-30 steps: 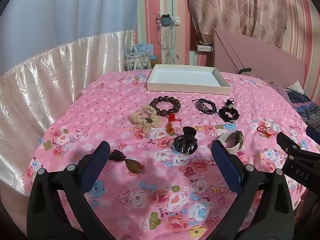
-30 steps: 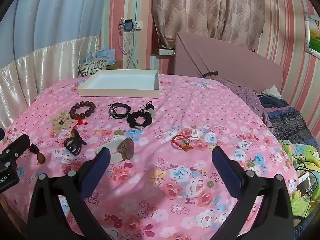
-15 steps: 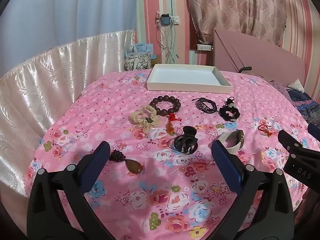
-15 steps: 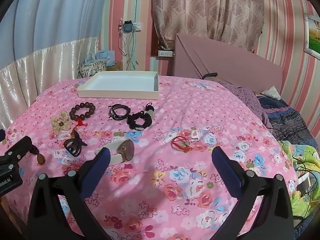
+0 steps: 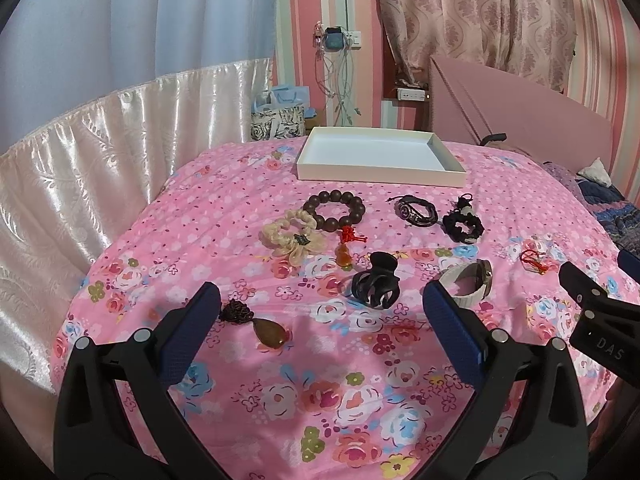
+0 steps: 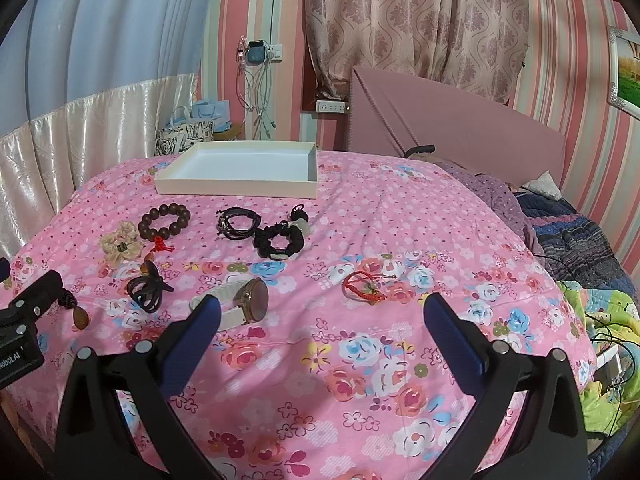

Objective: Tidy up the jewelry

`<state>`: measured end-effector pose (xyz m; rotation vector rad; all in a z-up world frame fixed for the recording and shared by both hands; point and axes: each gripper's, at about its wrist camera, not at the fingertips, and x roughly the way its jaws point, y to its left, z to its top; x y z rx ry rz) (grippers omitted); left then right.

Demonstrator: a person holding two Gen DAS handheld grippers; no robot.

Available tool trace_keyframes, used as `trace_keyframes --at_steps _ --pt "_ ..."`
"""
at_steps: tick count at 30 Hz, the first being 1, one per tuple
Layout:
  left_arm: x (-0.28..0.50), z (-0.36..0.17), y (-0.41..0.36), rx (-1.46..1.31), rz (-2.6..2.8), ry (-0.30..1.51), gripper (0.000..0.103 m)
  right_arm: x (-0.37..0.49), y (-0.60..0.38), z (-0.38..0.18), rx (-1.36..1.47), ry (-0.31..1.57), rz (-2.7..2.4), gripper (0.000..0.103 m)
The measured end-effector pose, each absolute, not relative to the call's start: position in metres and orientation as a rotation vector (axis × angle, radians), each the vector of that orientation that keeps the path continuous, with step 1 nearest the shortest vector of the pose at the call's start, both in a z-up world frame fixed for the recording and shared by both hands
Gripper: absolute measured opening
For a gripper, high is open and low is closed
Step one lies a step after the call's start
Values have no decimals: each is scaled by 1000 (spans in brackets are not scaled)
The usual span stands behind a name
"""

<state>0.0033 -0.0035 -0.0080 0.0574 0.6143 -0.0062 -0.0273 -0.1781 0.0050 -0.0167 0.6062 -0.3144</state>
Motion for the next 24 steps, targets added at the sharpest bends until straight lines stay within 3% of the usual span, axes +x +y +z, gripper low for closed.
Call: trace_keyframes --at_steps 24 --pt "5 -8 -2 59 -3 617 100 -26 -176 2 -18 610 -310 101"
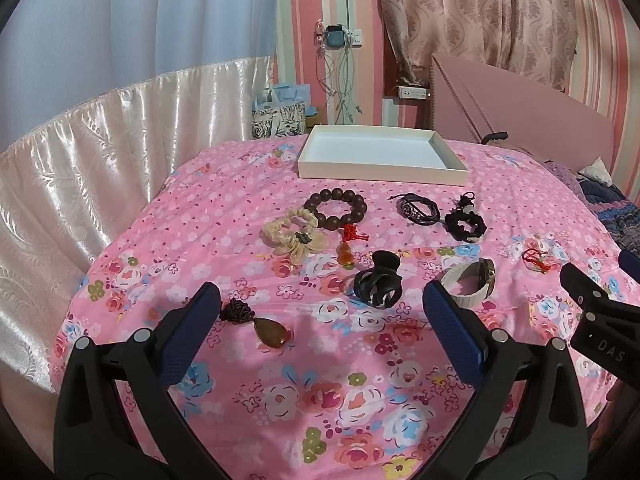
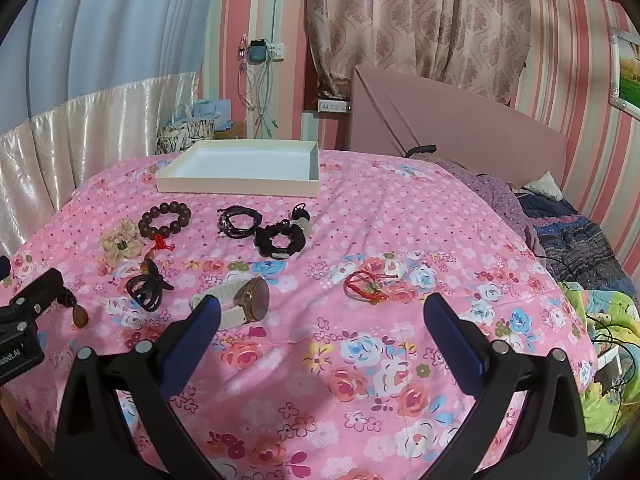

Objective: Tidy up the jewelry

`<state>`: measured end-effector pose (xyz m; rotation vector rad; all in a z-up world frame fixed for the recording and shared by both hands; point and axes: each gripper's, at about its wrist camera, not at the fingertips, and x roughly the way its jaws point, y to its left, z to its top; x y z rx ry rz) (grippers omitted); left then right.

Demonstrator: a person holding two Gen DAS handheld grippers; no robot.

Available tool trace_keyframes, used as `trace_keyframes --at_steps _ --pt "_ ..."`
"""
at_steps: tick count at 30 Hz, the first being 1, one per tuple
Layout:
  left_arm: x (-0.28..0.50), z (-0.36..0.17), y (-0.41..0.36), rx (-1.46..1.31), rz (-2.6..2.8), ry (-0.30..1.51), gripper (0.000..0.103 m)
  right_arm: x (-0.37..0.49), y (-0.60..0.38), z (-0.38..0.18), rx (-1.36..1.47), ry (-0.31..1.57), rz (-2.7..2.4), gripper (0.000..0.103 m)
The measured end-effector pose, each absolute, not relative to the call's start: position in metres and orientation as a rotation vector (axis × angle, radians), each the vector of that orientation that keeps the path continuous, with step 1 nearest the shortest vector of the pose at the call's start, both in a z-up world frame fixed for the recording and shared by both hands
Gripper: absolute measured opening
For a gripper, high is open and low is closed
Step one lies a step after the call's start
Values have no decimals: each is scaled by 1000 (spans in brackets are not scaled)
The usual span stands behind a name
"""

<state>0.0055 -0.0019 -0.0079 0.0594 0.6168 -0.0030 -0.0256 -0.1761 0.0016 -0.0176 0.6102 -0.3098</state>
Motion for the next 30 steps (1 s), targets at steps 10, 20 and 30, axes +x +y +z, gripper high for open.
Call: trace_keyframes --at_steps 10,20,30 --pt "9 -10 -2 63 2 617 100 -25 -176 0 -22 613 -309 101" --pt "9 -9 0 59 0 618 100 -24 -176 -1 -22 613 -311 101" --pt "9 -9 0 63 1 618 100 -22 -176 -5 -22 620 -310 101"
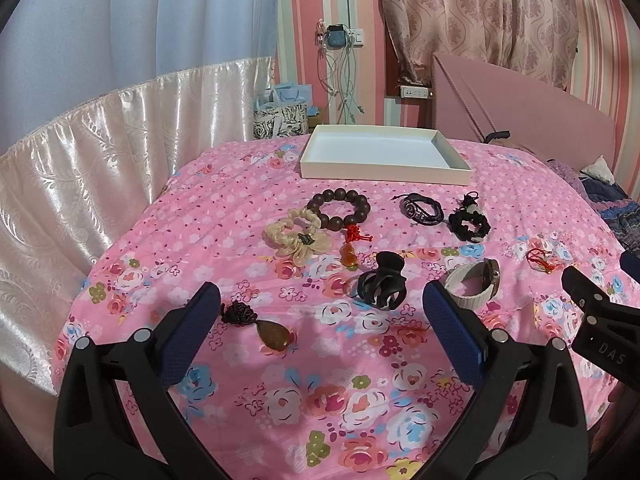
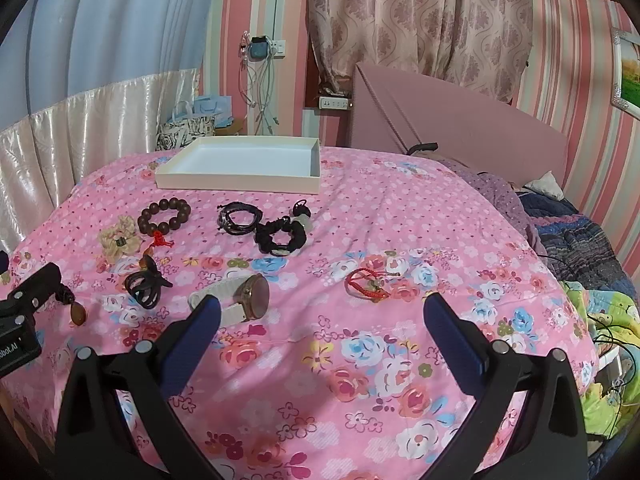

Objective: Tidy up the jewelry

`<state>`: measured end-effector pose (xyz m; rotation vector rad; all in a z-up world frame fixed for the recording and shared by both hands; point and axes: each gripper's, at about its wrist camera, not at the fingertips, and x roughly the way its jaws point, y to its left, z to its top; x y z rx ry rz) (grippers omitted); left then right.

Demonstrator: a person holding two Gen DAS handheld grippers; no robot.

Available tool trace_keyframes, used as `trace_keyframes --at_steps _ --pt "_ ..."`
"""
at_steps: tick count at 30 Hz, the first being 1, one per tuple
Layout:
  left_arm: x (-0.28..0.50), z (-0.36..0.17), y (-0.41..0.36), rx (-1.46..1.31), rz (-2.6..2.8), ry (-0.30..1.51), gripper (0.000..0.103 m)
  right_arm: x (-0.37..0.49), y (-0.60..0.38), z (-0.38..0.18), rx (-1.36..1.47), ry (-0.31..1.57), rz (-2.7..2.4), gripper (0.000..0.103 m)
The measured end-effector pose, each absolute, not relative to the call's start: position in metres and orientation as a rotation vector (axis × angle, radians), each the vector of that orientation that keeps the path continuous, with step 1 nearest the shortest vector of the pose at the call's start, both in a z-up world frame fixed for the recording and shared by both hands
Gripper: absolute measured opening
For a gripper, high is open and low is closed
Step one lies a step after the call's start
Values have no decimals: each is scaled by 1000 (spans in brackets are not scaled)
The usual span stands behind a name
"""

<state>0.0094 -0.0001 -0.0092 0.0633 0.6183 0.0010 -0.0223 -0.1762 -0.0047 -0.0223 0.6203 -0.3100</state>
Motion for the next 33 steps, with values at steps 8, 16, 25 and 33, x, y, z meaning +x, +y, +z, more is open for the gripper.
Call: trace_keyframes --at_steps 8,16,25,33 --pt "11 -11 0 63 1 621 100 -22 -177 -5 -27 618 -313 101" --pt "11 -11 1 65 3 622 100 -22 -177 -7 -22 624 -308 101" --pt "9 -14 -1 66 4 631 100 -21 -176 -10 -20 632 -306 101" --pt "19 -10 2 65 17 655 100 -8 -178 -7 -15 655 -302 101"
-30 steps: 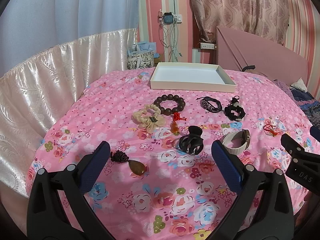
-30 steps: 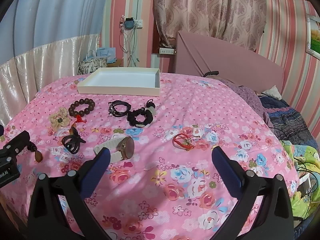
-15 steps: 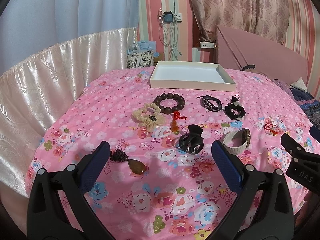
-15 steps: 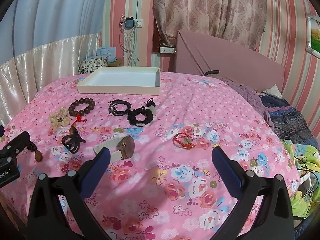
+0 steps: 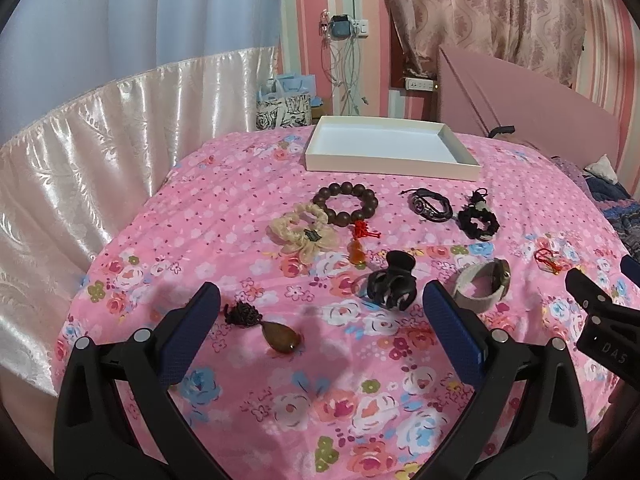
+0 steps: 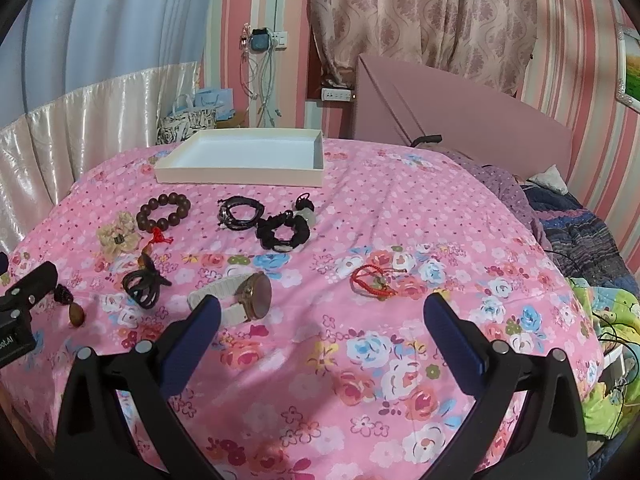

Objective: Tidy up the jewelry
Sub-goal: 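Grasp the brown wooden bead bracelet with the left tool while the right tool grasps the jade pendant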

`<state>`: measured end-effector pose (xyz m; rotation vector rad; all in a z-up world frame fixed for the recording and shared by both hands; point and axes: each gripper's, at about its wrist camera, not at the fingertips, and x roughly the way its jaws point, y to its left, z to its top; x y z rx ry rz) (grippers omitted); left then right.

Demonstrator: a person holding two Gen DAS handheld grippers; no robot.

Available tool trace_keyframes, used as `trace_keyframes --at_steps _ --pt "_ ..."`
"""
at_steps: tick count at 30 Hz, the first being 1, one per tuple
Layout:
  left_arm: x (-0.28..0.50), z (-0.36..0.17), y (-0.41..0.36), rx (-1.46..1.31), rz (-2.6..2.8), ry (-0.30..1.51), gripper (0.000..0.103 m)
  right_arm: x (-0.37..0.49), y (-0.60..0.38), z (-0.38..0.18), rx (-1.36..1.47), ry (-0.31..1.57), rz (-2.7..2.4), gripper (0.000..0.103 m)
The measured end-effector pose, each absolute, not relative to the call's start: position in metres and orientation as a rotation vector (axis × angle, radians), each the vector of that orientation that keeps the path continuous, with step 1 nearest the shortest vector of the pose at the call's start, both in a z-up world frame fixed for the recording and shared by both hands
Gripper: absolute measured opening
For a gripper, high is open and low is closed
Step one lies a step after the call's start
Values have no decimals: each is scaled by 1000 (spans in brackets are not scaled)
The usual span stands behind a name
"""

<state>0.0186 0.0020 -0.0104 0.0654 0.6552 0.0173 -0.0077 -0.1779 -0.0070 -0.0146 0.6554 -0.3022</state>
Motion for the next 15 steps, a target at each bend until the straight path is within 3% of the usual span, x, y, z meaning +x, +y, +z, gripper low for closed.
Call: trace_keyframes --at_steps 15 --pt "96 5 16 71 30 714 100 67 -193 -2 10 722 -268 101"
